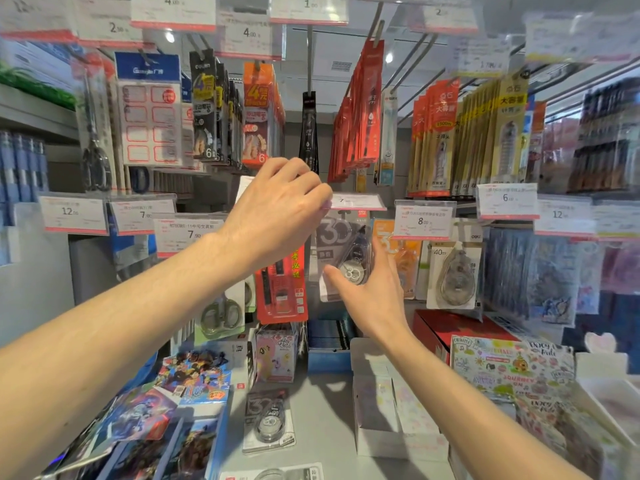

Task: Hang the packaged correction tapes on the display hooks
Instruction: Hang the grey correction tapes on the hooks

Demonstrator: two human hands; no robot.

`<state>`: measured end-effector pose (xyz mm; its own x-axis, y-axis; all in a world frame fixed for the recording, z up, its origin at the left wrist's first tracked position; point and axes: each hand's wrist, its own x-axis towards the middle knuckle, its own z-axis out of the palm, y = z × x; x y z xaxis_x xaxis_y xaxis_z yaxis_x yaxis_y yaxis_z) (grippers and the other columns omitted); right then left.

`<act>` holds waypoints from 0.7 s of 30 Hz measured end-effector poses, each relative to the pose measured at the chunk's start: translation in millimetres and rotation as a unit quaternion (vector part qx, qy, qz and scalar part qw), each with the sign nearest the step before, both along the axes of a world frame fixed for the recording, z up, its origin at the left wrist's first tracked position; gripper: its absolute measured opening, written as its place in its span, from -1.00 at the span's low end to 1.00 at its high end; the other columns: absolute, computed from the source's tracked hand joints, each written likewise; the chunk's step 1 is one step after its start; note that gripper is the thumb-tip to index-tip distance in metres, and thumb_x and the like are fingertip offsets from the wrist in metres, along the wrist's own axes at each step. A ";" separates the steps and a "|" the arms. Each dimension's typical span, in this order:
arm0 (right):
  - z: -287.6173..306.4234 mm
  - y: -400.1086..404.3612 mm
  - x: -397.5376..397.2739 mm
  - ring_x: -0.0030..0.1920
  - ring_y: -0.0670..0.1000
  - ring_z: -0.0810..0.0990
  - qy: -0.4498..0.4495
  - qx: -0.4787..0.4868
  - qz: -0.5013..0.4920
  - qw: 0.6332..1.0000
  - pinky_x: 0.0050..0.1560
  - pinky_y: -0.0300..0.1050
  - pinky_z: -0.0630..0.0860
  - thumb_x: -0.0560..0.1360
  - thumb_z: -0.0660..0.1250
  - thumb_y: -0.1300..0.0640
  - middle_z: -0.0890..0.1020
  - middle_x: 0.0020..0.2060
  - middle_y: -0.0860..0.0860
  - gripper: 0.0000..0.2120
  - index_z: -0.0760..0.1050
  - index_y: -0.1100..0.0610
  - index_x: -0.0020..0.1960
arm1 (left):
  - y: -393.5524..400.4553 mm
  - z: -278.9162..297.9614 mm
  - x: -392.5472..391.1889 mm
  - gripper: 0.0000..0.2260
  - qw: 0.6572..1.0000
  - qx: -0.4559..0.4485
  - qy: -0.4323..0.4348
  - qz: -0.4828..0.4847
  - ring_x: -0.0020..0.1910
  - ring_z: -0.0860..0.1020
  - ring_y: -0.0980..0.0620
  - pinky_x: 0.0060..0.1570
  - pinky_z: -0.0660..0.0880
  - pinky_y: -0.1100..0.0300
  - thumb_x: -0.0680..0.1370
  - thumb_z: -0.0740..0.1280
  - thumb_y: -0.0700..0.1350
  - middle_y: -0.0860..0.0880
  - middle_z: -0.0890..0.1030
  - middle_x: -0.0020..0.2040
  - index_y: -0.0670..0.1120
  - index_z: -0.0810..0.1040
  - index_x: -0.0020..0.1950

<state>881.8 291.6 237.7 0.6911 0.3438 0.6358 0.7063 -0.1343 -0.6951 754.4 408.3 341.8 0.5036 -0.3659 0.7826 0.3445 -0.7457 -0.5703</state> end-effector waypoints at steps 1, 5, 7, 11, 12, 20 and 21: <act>0.1 0.0 -0.5 0.52 0.01 0.24 0.003 0.001 0.001 1.000 0.46 0.00 0.23 0.40 0.42 -0.30 0.20 0.56 -0.03 -0.04 0.01 -0.03 0.61 | -0.3 0.1 0.0 -0.84 1.000 -0.002 0.000 -0.002 0.13 0.55 -0.12 0.18 0.41 -0.05 0.65 0.25 -0.10 -0.04 0.69 0.05 -0.10 0.60 0.13; -0.2 -1.6 -1.3 0.51 0.02 0.26 0.013 0.008 -0.005 1.000 0.44 -0.04 0.23 0.42 0.42 -0.28 0.22 0.54 -0.02 -0.07 0.02 -0.02 0.61 | -0.6 0.6 -0.7 -0.83 1.000 -0.012 0.002 -0.007 0.14 0.55 -0.12 0.19 0.42 -0.05 0.65 0.25 -0.09 -0.03 0.69 0.06 -0.09 0.60 0.13; -0.6 -1.8 -1.5 0.51 0.03 0.25 0.019 0.008 -0.008 1.000 0.45 -0.03 0.22 0.42 0.41 -0.28 0.22 0.54 -0.02 -0.06 0.02 -0.01 0.61 | -1.4 1.1 -1.4 -0.84 1.000 -0.019 0.003 -0.012 0.14 0.55 -0.12 0.18 0.42 -0.05 0.65 0.26 -0.09 -0.03 0.69 0.05 -0.09 0.61 0.13; -2.8 0.6 -2.7 0.48 0.05 0.29 0.002 -0.008 -0.010 1.000 0.42 0.00 0.27 0.42 0.40 -0.29 0.24 0.52 -0.01 -0.05 -0.01 -0.01 0.62 | -1.6 1.4 -1.7 -0.83 1.000 -0.024 0.002 -0.018 0.13 0.56 -0.11 0.17 0.43 -0.05 0.65 0.26 -0.09 -0.03 0.70 0.05 -0.09 0.61 0.13; -3.5 1.6 -1.6 0.48 0.05 0.30 0.006 -0.010 -0.010 1.000 0.42 0.01 0.28 0.42 0.40 -0.30 0.25 0.51 -0.01 -0.05 0.00 0.00 0.61 | -1.2 1.3 -1.7 -0.83 0.999 -0.026 0.003 -0.020 0.14 0.56 -0.11 0.17 0.43 -0.05 0.66 0.26 -0.08 -0.03 0.70 0.05 -0.09 0.61 0.13; -7.7 14.9 13.1 0.39 0.11 0.42 0.038 -0.015 -0.024 0.999 0.36 0.15 0.41 0.34 0.37 -0.31 0.34 0.45 0.03 -0.12 0.16 -0.05 0.55 | -0.3 1.1 -1.6 -0.84 0.999 -0.027 0.004 -0.025 0.14 0.56 -0.11 0.17 0.43 -0.05 0.66 0.27 -0.08 -0.03 0.70 0.06 -0.09 0.61 0.14; -7.4 18.3 15.0 0.36 0.12 0.45 0.035 -0.031 -0.032 0.998 0.33 0.14 0.44 0.34 0.37 -0.30 0.36 0.43 0.04 -0.15 0.20 -0.02 0.53 | -0.3 0.9 -1.4 -0.84 0.999 -0.027 0.005 -0.025 0.14 0.56 -0.11 0.17 0.43 -0.05 0.66 0.27 -0.09 -0.03 0.70 0.06 -0.09 0.61 0.14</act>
